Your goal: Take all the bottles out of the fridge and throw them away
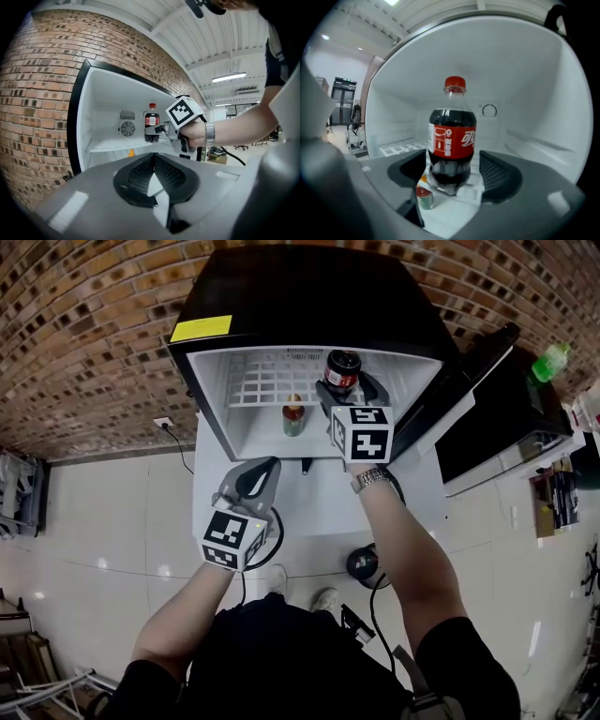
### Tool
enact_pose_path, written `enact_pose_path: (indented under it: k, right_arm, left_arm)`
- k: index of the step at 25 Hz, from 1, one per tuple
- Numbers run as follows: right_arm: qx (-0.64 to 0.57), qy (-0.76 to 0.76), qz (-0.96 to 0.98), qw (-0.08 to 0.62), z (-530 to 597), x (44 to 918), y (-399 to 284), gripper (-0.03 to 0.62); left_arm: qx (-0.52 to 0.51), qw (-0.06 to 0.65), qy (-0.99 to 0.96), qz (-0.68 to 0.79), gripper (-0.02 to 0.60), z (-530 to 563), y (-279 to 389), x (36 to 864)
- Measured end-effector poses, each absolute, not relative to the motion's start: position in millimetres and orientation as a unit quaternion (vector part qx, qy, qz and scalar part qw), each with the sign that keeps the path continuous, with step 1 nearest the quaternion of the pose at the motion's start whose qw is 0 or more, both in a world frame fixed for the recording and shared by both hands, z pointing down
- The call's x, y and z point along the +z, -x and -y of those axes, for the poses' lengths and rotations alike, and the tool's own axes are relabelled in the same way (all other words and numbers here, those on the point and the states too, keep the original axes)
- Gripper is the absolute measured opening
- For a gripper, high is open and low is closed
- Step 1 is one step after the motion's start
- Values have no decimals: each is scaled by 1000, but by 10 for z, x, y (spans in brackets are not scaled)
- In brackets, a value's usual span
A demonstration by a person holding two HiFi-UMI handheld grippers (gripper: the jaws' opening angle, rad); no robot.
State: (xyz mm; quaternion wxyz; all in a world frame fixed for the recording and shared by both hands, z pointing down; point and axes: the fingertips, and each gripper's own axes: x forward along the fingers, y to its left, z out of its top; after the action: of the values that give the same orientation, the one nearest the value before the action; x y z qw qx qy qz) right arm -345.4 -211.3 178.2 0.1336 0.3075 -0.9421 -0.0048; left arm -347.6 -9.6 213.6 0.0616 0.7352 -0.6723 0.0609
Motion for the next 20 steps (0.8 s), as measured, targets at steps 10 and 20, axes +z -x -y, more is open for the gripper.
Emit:
enact_pose_path:
  k: [10,20]
  right_arm:
    - [3,-307,943,129,2084,1757,3457,305]
    - [3,-287,952,108,1534,1669,2840,304]
  left_arm:
    - [65,63,-739,667,4,100,3494,2166]
    - [68,64,-763,639,4,214,2937,2181]
